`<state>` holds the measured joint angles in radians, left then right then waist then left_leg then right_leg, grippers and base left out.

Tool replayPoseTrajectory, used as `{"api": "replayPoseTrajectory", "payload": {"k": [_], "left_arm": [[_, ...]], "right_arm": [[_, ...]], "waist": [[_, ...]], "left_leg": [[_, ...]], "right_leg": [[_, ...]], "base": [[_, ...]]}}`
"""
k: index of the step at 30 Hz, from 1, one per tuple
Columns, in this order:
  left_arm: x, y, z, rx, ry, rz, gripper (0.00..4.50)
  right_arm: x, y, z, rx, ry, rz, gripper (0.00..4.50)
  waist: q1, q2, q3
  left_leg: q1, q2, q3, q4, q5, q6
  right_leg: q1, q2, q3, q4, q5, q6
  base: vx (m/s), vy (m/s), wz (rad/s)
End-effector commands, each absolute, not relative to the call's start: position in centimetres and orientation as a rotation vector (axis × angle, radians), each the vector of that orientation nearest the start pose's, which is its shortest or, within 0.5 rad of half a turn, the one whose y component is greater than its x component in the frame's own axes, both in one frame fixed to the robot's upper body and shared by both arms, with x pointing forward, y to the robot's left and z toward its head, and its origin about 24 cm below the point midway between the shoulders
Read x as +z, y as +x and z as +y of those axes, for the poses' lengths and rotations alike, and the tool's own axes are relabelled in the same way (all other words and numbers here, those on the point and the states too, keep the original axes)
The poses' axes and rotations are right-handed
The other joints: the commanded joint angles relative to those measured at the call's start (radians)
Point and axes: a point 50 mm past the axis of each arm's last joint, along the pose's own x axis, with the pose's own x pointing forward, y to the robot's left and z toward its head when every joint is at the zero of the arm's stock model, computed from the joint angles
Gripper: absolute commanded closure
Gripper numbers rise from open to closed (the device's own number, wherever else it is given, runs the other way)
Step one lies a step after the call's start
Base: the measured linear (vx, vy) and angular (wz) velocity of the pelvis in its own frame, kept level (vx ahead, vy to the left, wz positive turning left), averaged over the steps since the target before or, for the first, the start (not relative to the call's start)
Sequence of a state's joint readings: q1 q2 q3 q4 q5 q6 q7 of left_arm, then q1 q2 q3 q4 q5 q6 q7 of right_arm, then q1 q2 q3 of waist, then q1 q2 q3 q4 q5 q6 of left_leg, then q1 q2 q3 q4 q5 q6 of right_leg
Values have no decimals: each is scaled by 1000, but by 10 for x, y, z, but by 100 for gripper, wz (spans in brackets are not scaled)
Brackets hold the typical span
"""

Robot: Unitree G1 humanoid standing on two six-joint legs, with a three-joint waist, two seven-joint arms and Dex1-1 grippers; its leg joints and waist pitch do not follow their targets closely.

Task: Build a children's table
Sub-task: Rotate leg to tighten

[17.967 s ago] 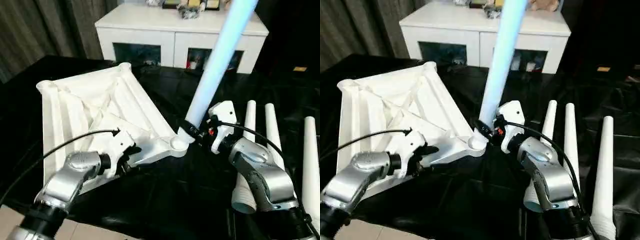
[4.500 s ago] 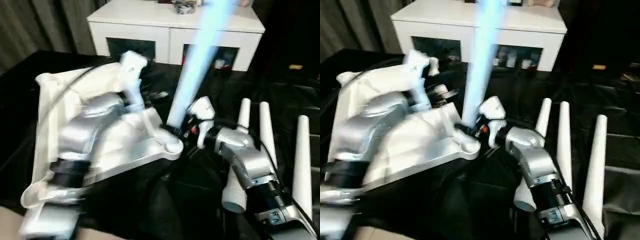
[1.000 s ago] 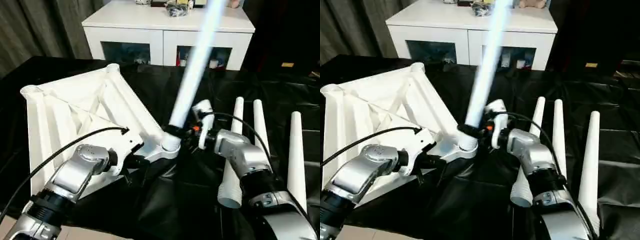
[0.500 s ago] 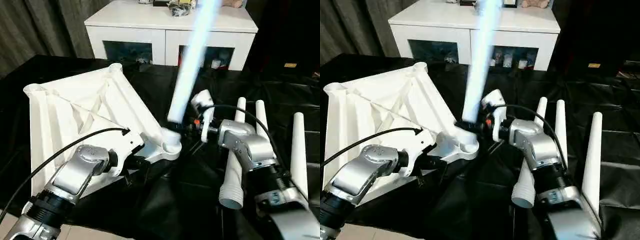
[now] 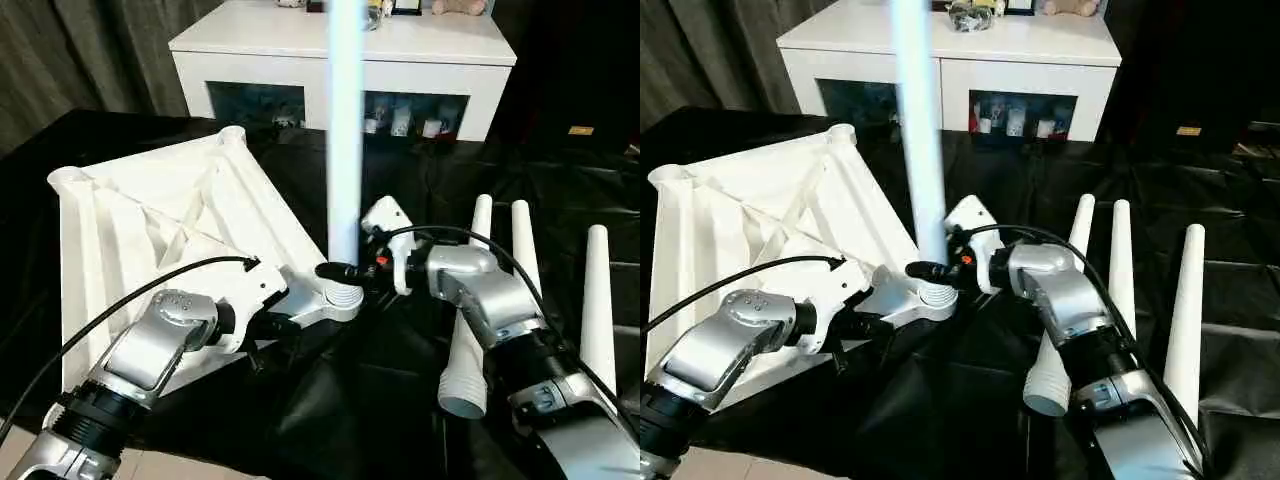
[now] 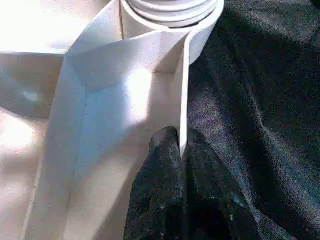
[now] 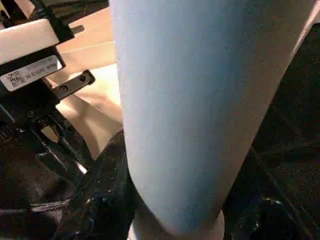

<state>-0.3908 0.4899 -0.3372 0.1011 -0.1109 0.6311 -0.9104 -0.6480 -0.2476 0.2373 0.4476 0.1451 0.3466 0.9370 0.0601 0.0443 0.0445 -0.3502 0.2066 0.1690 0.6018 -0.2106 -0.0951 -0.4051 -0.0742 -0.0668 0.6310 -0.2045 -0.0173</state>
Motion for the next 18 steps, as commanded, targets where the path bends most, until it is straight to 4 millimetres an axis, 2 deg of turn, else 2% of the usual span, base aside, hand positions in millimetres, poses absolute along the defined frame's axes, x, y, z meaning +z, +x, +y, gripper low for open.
{"api": "replayPoseTrajectory", "payload": {"k": [1,7,13,18], "left_arm": [[41,274,141,-1075,277,687,450],[41,274,141,-1073,277,688,450],[40,274,141,-1067,273,686,450],[40,273,142,-1064,267,687,450]], "right_arm": [[84,335,-87,1145,-214,320,264],[80,336,-83,1145,-229,330,264],[73,336,-87,1119,-138,351,264],[60,334,-97,1069,-19,366,264]], "waist": [[4,-10,-64],[1,-10,-62],[-3,-13,-63],[-3,-11,-64]], "left_leg": [[-9,11,0,-62,-61,55],[-7,12,-1,-64,-78,50],[-6,12,-2,-66,-88,49],[-7,13,-2,-65,-86,53]], "right_leg": [[64,-55,44,-62,-32,-250],[63,-55,45,-65,-57,-247],[63,-55,45,-65,-51,-252],[64,-55,45,-64,-38,-258]], "base": [[0,0,0],[0,0,0],[0,0,0],[0,0,0]]}}
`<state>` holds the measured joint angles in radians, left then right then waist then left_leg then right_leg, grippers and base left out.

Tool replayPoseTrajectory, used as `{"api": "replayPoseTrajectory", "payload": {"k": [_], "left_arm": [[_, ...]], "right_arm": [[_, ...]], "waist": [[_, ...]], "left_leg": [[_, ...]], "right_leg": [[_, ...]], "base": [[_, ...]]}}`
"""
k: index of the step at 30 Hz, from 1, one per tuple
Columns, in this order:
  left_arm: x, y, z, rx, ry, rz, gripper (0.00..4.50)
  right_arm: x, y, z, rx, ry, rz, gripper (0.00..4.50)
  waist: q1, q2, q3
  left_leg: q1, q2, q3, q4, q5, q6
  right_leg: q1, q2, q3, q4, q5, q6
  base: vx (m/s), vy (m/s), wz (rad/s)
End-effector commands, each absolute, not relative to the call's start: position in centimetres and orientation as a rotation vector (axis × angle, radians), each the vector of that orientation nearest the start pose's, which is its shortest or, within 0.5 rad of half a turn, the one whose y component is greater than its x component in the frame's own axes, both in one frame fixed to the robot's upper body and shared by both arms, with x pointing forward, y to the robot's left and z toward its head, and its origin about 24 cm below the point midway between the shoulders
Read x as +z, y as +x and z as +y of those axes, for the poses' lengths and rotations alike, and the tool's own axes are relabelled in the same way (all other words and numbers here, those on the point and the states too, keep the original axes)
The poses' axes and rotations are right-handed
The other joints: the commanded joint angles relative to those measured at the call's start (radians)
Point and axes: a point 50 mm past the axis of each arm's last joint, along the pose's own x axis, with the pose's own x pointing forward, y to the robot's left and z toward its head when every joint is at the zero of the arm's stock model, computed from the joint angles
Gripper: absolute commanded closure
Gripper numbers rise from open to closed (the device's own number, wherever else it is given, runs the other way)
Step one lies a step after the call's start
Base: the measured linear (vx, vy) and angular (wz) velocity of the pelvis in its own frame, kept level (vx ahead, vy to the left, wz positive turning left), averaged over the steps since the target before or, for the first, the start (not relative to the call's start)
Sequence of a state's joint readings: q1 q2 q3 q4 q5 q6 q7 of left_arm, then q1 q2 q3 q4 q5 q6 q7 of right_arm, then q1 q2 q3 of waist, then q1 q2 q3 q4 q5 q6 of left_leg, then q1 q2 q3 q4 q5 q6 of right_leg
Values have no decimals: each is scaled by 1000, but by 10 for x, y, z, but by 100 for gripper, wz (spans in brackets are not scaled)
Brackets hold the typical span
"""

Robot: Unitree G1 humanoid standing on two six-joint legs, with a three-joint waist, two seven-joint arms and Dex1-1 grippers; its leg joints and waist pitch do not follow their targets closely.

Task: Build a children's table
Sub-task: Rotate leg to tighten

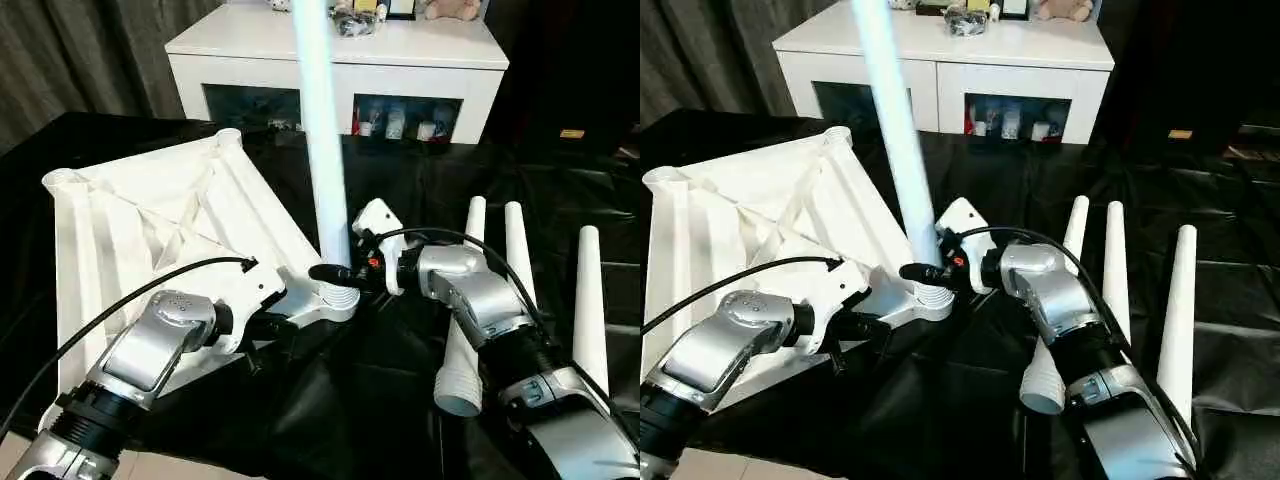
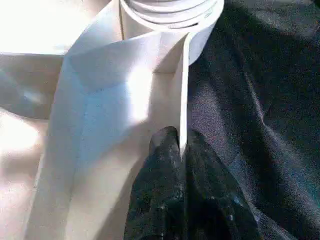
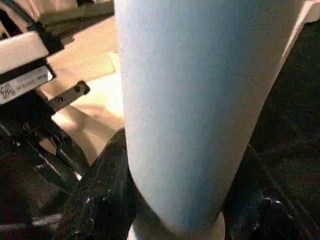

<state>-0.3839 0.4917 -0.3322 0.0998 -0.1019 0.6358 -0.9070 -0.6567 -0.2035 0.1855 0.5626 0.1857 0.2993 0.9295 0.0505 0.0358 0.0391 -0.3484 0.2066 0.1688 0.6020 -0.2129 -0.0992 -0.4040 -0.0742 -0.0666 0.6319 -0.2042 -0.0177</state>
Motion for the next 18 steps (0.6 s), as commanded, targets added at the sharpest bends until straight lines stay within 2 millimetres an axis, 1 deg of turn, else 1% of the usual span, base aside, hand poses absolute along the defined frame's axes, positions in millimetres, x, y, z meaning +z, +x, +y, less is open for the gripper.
{"api": "replayPoseTrajectory", "payload": {"k": [1,4,5,6,8,11,12,15,18], "left_arm": [[41,273,142,-1063,265,686,450],[41,273,143,-1060,265,686,450],[41,274,143,-1059,265,686,450],[41,274,143,-1059,265,686,450],[41,275,143,-1054,263,684,450],[41,275,143,-1051,262,683,450],[41,275,143,-1048,261,682,450],[41,276,143,-1043,259,679,450],[42,276,143,-1038,256,677,450]], "right_arm": [[56,333,-100,1049,-1,372,264],[51,330,-103,1024,23,374,264],[50,330,-104,1014,30,371,264],[50,330,-104,1014,30,371,264],[43,325,-108,983,52,364,264],[39,321,-109,970,63,357,264],[37,319,-110,963,50,357,264],[31,311,-111,943,19,349,264],[28,305,-114,902,51,332,264]], "waist": [[7,0,-60],[8,-1,-60],[9,1,-61],[9,0,-60],[10,3,-59],[11,1,-59],[11,3,-58],[13,2,-58],[14,2,-57]], "left_leg": [[-9,13,-2,-65,-78,58],[-9,13,-2,-65,-75,59],[-8,12,-2,-64,-75,59],[-8,12,-1,-64,-74,59],[-8,13,-1,-65,-82,58],[-7,13,-2,-67,-93,53],[-7,13,-2,-68,-99,50],[-7,13,-2,-69,-103,46],[-6,13,-2,-71,-107,43]], "right_leg": [[63,-56,44,-64,-29,-261],[63,-55,43,-63,-19,-263],[63,-55,43,-63,-19,-263],[63,-55,43,-64,-17,-263],[62,-56,44,-65,-26,-261],[63,-55,43,-67,-43,-252],[62,-56,44,-69,-53,-248],[61,-55,44,-70,-65,-241],[60,-55,45,-73,-72,-230]], "base": [[0,0,0],[0,0,0],[0,0,0],[0,0,0],[0,0,0],[0,0,0],[0,0,0],[0,0,0],[0,0,0]]}}
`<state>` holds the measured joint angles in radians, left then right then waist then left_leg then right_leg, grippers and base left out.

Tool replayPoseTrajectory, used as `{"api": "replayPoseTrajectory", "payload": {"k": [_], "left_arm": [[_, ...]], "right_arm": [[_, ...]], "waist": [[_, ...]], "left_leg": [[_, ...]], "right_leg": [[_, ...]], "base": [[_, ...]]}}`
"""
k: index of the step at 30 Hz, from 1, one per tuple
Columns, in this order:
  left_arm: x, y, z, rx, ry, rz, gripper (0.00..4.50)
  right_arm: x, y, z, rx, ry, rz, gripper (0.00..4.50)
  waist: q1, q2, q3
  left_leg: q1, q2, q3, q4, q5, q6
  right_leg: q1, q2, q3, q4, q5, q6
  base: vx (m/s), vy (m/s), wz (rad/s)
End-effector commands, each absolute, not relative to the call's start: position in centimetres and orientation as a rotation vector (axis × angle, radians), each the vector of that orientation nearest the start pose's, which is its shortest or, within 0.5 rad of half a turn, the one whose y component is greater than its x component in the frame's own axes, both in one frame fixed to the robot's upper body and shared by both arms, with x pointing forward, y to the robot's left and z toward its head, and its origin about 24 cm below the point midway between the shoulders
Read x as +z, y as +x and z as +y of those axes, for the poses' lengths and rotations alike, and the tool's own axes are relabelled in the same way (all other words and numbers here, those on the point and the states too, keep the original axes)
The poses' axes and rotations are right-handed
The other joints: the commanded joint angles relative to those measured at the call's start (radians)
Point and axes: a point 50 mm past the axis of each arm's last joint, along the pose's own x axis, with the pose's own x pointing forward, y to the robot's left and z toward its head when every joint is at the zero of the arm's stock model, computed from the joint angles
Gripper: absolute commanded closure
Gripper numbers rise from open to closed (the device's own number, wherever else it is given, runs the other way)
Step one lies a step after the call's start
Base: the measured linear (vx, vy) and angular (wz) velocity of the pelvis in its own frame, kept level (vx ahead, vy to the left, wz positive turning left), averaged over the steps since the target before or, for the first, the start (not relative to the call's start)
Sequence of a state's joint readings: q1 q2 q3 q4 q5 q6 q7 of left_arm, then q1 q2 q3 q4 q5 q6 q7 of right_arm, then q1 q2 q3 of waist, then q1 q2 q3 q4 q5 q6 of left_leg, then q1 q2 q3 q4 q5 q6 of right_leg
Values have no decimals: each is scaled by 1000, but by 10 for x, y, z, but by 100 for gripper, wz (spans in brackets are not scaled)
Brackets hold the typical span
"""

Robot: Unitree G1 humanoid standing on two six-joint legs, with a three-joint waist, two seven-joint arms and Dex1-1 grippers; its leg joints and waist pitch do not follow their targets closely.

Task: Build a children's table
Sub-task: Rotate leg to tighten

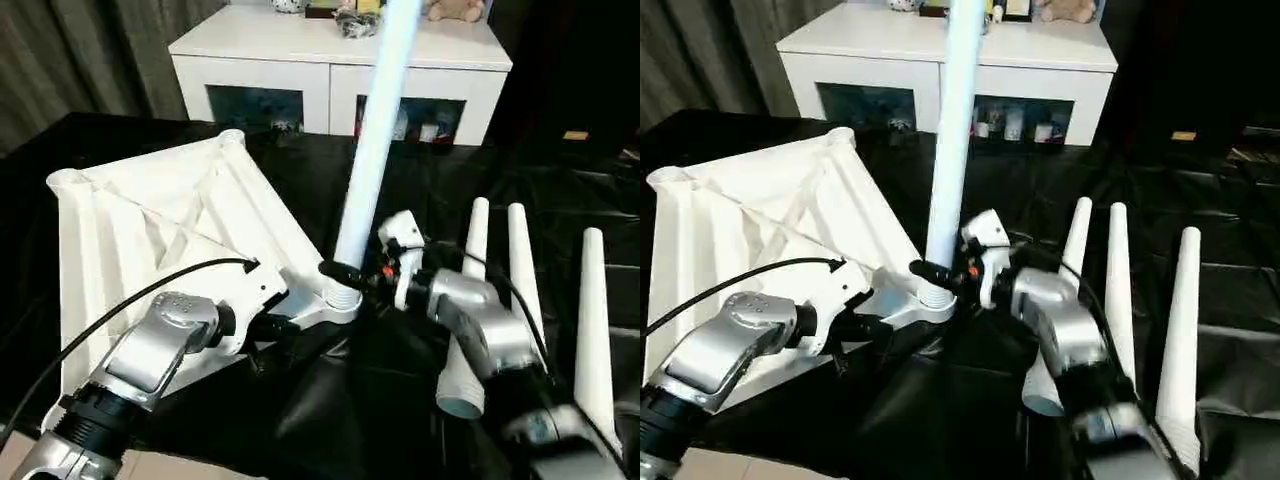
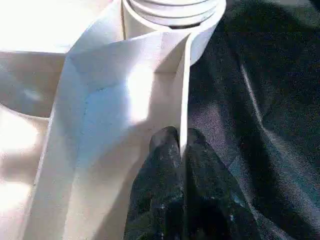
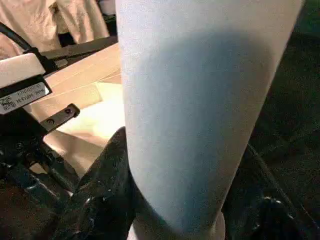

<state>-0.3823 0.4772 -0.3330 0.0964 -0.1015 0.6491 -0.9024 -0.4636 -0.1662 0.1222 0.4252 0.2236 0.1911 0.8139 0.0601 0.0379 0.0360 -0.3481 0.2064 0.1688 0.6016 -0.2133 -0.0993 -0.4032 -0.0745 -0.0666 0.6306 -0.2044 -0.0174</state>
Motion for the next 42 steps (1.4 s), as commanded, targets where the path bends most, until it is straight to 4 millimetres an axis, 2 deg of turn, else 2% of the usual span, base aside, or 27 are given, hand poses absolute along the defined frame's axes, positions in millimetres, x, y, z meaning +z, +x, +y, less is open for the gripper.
{"api": "replayPoseTrajectory", "payload": {"k": [1,8,15,17,18,19,21,26,33,36,39,42], "left_arm": [[42,276,143,-1037,256,677,450],[41,276,143,-1033,253,678,450],[41,276,142,-1036,254,679,450],[41,276,143,-1035,256,678,450],[41,276,143,-1035,256,678,450],[41,276,143,-1033,257,678,450],[41,275,144,-1032,258,679,450],[40,274,143,-1033,256,681,450],[39,274,144,-1037,256,687,450],[39,274,145,-1039,259,689,450],[39,273,145,-1044,260,693,450],[39,273,145,-1045,261,694,450]], "right_arm": [[27,304,-114,888,60,328,264],[22,293,-115,833,79,307,264],[16,280,-105,927,-17,366,264],[15,277,-103,965,-50,396,264],[15,277,-102,969,-53,399,264],[15,277,-101,995,-69,420,264],[15,277,-101,1014,-79,435,264],[16,283,-102,1029,-85,462,264],[6,288,-103,1025,-110,547,264],[2,289,-101,1024,-134,563,264],[3,293,-97,1032,-154,557,264],[6,296,-95,1049,-170,549,264]], "waist": [[4,1,-53],[3,3,-50],[2,4,-50],[3,0,-50],[3,2,-50],[1,-4,-50],[2,0,-49],[1,-2,-51],[-5,2,-46],[-12,1,-42],[-14,3,-40],[-22,2,-35]], "left_leg": [[-7,13,-2,-71,-115,41],[-7,13,-4,-76,-149,31],[-9,11,-3,-78,-155,31],[-9,12,-3,-78,-153,32],[-8,12,-4,-78,-151,31],[-9,12,-4,-79,-152,34],[-9,12,-4,-79,-153,34],[-8,12,-4,-79,-160,35],[-6,14,-5,-86,-212,21],[-2,13,-7,-89,-263,11],[-1,14,-10,-93,-285,3],[5,13,-13,-97,-346,-2]], "right_leg": [[59,-54,45,-72,-81,-227],[56,-55,46,-81,-144,-202],[55,-54,46,-85,-170,-182],[55,-54,46,-86,-175,-178],[55,-53,46,-85,-174,-178],[55,-52,46,-85,-169,-177],[54,-53,47,-85,-175,-177],[54,-54,47,-86,-186,-176],[49,-54,46,-95,-251,-167],[47,-57,46,-101,-326,-157],[46,-56,46,-105,-349,-144],[42,-57,45,-111,-410,-138]], "base": [[0,0,0],[0,0,0],[0,0,0],[0,0,0],[0,0,0],[0,0,0],[0,0,0],[0,0,0],[0,0,0],[0,0,0],[0,0,0],[0,0,0]]}}
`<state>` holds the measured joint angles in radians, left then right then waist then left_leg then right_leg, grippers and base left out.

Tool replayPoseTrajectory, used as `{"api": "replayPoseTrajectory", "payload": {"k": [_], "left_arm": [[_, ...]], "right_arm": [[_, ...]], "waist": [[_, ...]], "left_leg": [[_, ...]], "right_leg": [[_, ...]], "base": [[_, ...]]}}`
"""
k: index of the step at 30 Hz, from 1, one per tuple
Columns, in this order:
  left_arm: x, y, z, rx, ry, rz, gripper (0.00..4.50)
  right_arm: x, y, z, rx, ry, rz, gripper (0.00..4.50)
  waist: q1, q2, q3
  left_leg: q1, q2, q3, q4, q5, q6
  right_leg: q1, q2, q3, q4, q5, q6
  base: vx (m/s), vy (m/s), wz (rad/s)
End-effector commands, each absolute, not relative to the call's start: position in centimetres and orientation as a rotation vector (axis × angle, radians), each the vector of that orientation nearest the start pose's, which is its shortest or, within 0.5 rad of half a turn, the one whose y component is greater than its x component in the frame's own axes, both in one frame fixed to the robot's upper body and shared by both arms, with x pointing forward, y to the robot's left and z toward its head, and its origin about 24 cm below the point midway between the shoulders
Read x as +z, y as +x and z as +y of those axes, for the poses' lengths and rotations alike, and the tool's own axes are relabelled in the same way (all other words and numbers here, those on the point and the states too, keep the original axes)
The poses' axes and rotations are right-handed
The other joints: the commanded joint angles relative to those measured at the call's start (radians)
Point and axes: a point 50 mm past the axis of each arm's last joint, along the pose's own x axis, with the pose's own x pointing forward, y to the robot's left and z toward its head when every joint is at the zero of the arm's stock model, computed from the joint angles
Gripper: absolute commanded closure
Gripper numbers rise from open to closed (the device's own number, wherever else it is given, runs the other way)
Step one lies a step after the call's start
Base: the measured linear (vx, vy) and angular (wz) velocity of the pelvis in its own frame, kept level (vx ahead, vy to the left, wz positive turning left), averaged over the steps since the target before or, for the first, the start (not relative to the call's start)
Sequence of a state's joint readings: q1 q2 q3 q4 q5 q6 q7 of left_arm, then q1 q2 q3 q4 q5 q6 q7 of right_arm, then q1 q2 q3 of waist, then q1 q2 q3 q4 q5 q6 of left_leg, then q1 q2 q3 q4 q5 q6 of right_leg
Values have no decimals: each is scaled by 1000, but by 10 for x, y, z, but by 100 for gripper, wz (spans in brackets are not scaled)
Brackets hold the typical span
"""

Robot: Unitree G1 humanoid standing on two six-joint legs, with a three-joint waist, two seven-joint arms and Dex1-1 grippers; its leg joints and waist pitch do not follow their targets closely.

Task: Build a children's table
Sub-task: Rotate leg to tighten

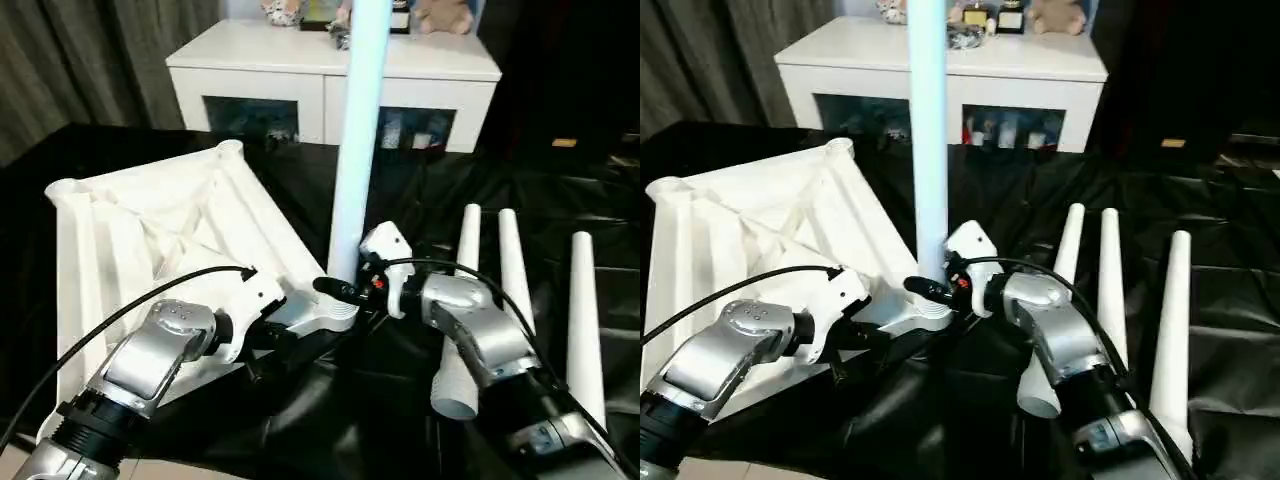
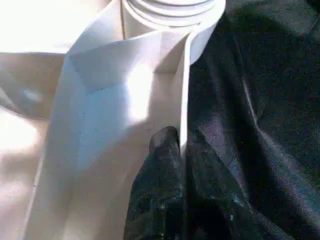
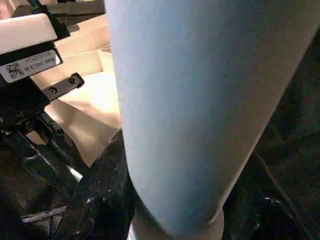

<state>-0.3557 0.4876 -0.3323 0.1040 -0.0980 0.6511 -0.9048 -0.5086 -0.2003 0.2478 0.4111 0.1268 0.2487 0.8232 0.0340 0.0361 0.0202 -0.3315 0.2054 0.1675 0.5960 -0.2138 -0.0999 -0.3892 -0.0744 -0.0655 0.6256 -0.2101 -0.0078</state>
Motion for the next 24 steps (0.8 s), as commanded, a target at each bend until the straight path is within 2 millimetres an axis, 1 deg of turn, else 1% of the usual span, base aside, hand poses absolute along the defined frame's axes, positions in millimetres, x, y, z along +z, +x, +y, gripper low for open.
{"api": "replayPoseTrajectory", "payload": {"k": [1,3,4,5,6,12,14,15,17,18,19,20,21,22,23,24], "left_arm": [[38,272,145,-1045,262,695,450],[38,272,145,-1045,262,695,450],[38,272,145,-1045,262,695,450],[38,272,145,-1044,262,696,450],[38,272,145,-1043,261,696,450],[37,271,146,-1037,258,697,450],[37,272,147,-1031,257,697,450],[37,272,148,-1024,256,696,450],[35,275,149,-984,249,692,450],[33,278,150,-943,244,687,450],[32,281,150,-904,238,683,450],[30,283,150,-871,230,683,450],[27,290,149,-780,215,683,450],[24,295,145,-724,204,689,450],[22,297,142,-692,199,692,450],[21,298,140,-681,198,693,450]], "right_arm": [[7,297,-93,1055,-168,549,264],[8,299,-93,1060,-174,552,264],[8,299,-93,1060,-174,552,264],[7,300,-93,1062,-179,558,264],[6,300,-94,1062,-183,564,264],[2,300,-94,1042,-177,568,264],[2,301,-93,1022,-167,561,264],[2,303,-93,996,-162,556,264],[0,307,-94,897,-151,551,264],[-1,310,-95,839,-145,553,264],[-3,311,-96,796,-141,556,264],[-4,312,-96,763,-140,561,264],[-9,313,-96,688,-148,572,264],[-13,313,-95,633,-155,585,264],[-16,314,-93,596,-160,595,264],[-16,314,-93,582,-162,599,264]], "waist": [[2,3,-21],[0,3,-20],[0,3,-21],[0,-3,-20],[0,-1,-19],[-2,-1,-16],[-4,-1,-17],[-4,-1,-18],[-6,0,-16],[-9,-4,-13],[-11,-4,-12],[-11,-4,-12],[-14,-10,-10],[-16,-12,-7],[-18,-10,-4],[-20,-10,-3]], "left_leg": [[-11,14,-13,-92,-349,-1],[-12,15,-13,-93,-345,2],[-11,15,-13,-93,-345,2],[-12,15,-12,-93,-347,4],[-13,15,-13,-94,-346,4],[-11,16,-15,-98,-374,3],[-12,16,-17,-100,-376,2],[-13,16,-18,-103,-367,2],[-12,17,-18,-106,-370,-1],[-13,12,-17,-105,-381,-4],[-8,12,-20,-106,-397,-10],[-8,12,-20,-106,-397,-10],[-2,8,-20,-104,-422,-8],[7,5,-19,-101,-438,-9],[10,2,-19,-101,-451,-10],[19,-1,-24,-99,-481,-11]], "right_leg": [[28,-58,45,-107,-416,-144],[28,-58,45,-108,-413,-144],[28,-58,45,-108,-413,-145],[27,-58,45,-110,-417,-144],[27,-59,46,-109,-422,-142],[22,-60,45,-116,-469,-127],[24,-61,44,-118,-480,-119],[27,-61,42,-118,-475,-115],[25,-60,42,-120,-472,-115],[22,-60,41,-124,-502,-108],[21,-61,39,-128,-542,-94],[21,-61,39,-128,-542,-94],[13,-61,37,-137,-602,-69],[4,-60,35,-146,-650,-52],[1,-59,32,-152,-679,-40],[-3,-61,23,-163,-724,-17]], "base": [[0,0,0],[0,0,0],[0,0,0],[0,0,0],[0,0,0],[0,0,0],[0,0,0],[0,0,0],[0,0,0],[0,0,0],[0,0,0],[0,0,0],[0,0,0],[0,0,0],[0,0,0],[0,0,0]]}}
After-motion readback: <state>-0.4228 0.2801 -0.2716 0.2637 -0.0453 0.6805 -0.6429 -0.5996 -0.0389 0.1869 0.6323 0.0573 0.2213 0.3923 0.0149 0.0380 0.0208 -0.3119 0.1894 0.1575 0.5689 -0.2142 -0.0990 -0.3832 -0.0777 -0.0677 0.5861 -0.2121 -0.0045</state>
